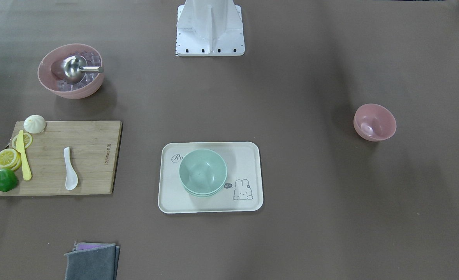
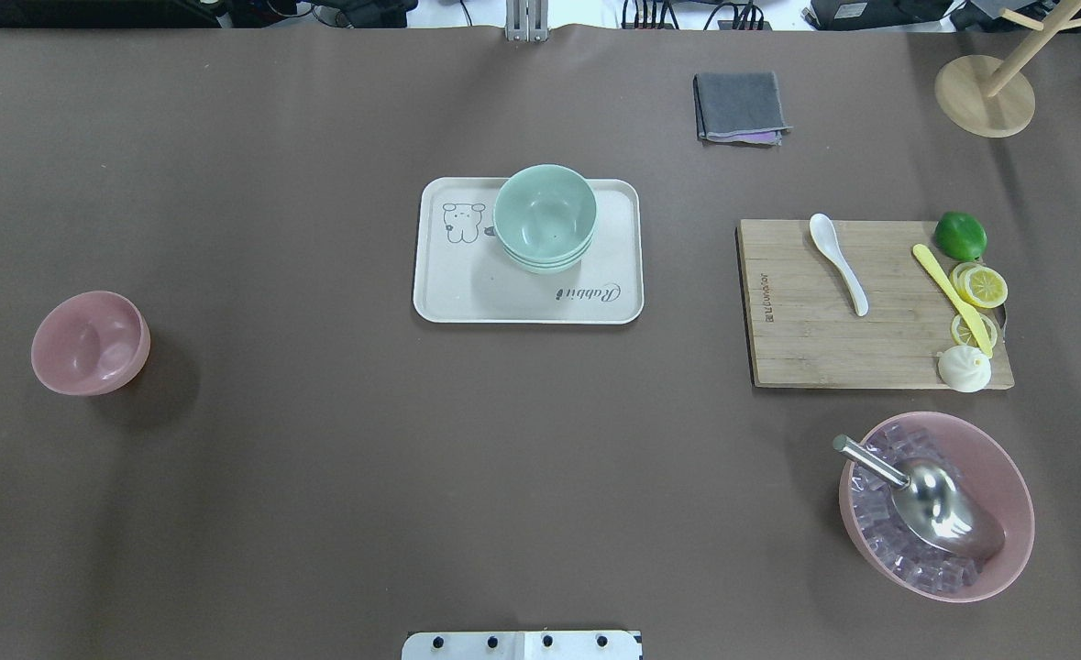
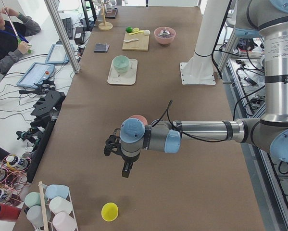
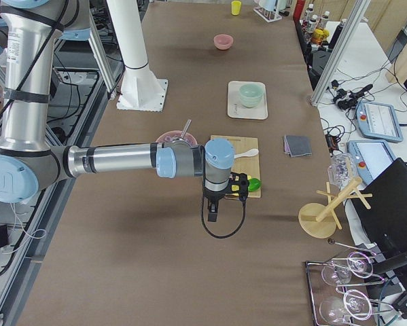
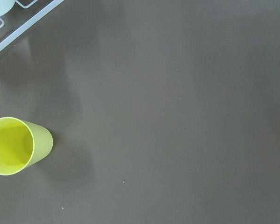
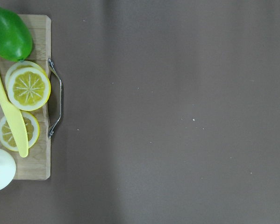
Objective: Stack pink bowl on green and place spoon
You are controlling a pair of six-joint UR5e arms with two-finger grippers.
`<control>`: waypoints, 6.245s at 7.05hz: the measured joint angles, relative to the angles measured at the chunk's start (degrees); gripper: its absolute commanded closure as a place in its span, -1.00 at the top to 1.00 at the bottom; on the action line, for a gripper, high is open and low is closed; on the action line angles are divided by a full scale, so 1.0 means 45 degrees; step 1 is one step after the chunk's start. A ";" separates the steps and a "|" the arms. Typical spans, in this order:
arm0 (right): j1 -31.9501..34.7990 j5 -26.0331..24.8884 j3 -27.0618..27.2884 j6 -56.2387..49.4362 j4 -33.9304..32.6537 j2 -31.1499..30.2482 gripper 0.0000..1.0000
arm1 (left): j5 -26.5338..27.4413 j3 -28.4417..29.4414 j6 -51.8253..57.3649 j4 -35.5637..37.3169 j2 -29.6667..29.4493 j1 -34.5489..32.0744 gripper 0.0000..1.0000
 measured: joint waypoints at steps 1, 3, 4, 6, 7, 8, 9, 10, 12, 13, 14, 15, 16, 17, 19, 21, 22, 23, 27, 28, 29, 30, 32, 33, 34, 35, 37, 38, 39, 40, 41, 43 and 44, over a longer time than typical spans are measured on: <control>0.0000 0.0004 0.0015 0.0004 0.0000 0.0006 1.00 | 0.0000 0.0012 0.0021 -0.0138 0.0012 0.0000 0.98; -0.0002 0.0022 0.0065 -0.0003 0.0000 0.0230 1.00 | 0.0008 0.0027 0.0048 -0.0571 -0.0047 0.0001 0.98; -0.0010 0.0037 0.0074 -0.0008 -0.0003 0.0685 1.00 | 0.0008 0.0031 0.0064 -0.0662 -0.0380 0.0033 0.98; -0.0018 0.0158 0.0061 0.0058 -0.0021 0.1404 1.00 | 0.0000 0.0775 0.0013 -0.0660 -0.1791 0.0466 0.98; -0.0018 0.0267 0.0003 0.0100 -0.0027 0.1451 1.00 | -0.0011 0.1251 -0.0006 -0.0695 -0.2223 0.0636 0.98; -0.0026 0.0303 -0.0022 0.0049 -0.0027 0.1384 1.00 | -0.0022 0.1471 0.0010 -0.0740 -0.2397 0.0719 0.98; -0.0088 0.0337 -0.0015 0.0030 -0.0025 0.1385 1.00 | -0.0074 0.1540 -0.0024 -0.0975 -0.2465 0.0806 0.98; -0.0289 0.0358 0.0016 0.0050 -0.0011 0.1453 1.00 | -0.0183 0.1550 -0.0336 -0.1338 -0.2548 0.1072 0.98; -0.1157 0.0358 0.0061 0.0330 -0.0001 0.1729 1.00 | -0.0296 0.1554 -0.1905 -0.1687 -0.2665 0.2313 0.98; -0.1769 0.0354 0.0072 0.0696 0.0042 0.1965 1.00 | -0.0297 0.1544 -0.2838 -0.1871 -0.2646 0.3131 0.98; -0.2328 0.0343 0.0071 0.1200 0.0315 0.2170 1.00 | -0.0285 0.1543 -0.3881 -0.2278 -0.2618 0.3958 0.98; -0.2800 0.0312 0.0042 0.1924 0.0907 0.2257 1.00 | -0.0273 0.1555 -0.5048 -0.3001 -0.2589 0.4722 0.98; -0.3182 0.0258 0.0008 0.2675 0.1518 0.2261 1.00 | -0.0242 0.1591 -0.6186 -0.3829 -0.2505 0.5458 0.97; -0.3408 0.0203 -0.0005 0.3102 0.1883 0.2238 1.00 | -0.0188 0.1644 -0.6993 -0.4509 -0.2375 0.6120 0.93; -0.3523 0.0149 -0.0014 0.3317 0.2070 0.2213 1.00 | -0.0127 0.1766 -0.7450 -0.5236 -0.2193 0.6895 -0.26; -0.3534 0.0138 -0.0015 0.3338 0.2088 0.2208 1.00 | -0.0131 0.1809 -0.7514 -0.5535 -0.2131 0.7105 -1.00; -0.3533 0.0137 -0.0013 0.3339 0.2089 0.2210 1.00 | -0.0151 0.1806 -0.7519 -0.5565 -0.2114 0.7121 -1.00; -0.3534 0.0137 0.0002 0.3340 0.2090 0.2219 1.00 | -0.0207 0.1765 -0.7527 -0.5574 -0.2101 0.7122 -1.00; -0.3535 0.0131 0.0043 0.3340 0.2090 0.2260 1.00 | -0.0985 0.1179 -0.8374 -0.5255 -0.2689 0.7048 -1.00; -0.3535 0.0127 0.0041 0.3345 0.2090 0.2281 1.00 | -0.0990 0.1001 -0.9885 -0.5185 -0.3388 0.7057 -1.00; -0.3541 0.0132 0.0033 0.3353 0.2090 0.2294 1.00 | -0.0960 0.0909 -1.1577 -0.5118 -0.4317 0.7158 -1.00; -0.3547 0.0135 0.0027 0.3357 0.2090 0.2300 1.00 | -0.0754 0.0868 -1.3360 -0.4969 -0.5405 0.7616 -1.00; -0.3566 0.0133 0.0019 0.3359 0.2090 0.2318 1.00 | 0.0912 0.0935 -1.6359 -0.4246 -0.7633 0.9451 -1.00; -0.3570 0.0124 0.0012 0.3360 0.2090 0.2321 1.00 | 0.1908 0.1042 -1.7305 -0.3198 -0.8918 1.0315 -1.00; -0.3580 0.0120 0.0008 0.3359 0.2090 0.2323 1.00 | 0.2572 0.1133 -1.7898 -0.1972 -1.0098 1.0793 -1.00; -0.3586 0.0118 0.0000 0.3359 0.2090 0.2329 1.00 | 0.2966 0.1282 -1.8259 -0.1146 -1.0921 1.0969 -1.00; -0.3593 0.0117 -0.0001 0.3359 0.2090 0.2347 1.00 | 0.3952 0.2597 -1.8967 -0.0700 -1.2371 1.1077 -1.00; -0.3592 0.0117 0.0003 0.3359 0.2090 0.2363 1.00 | 0.4162 0.3215 -1.9118 -0.0696 -1.2842 1.1108 -1.00; -0.3593 0.0117 0.0004 0.3360 0.2090 0.2374 1.00 | 0.4330 0.3596 -1.9164 -0.0723 -1.3080 1.1118 -1.00; -0.3593 0.0117 0.0005 0.3359 0.2090 0.2379 1.00 | 0.4492 0.3857 -1.9176 -0.0764 -1.3190 1.1145 -1.00; -0.3593 0.0117 0.0005 0.3355 0.2091 0.2382 1.00 | 0.4573 0.4087 -1.9180 -0.0804 -1.3283 1.1173 -1.00; -0.3593 0.0118 0.0005 0.3355 0.2090 0.2383 1.00 | 0.4814 0.4513 -1.9195 -0.0910 -1.3533 1.1258 -1.00; -0.3593 0.0117 0.0004 0.3358 0.2090 0.2383 1.00 | 0.5001 0.4680 -1.9199 -0.0996 -1.3613 1.1337 -1.00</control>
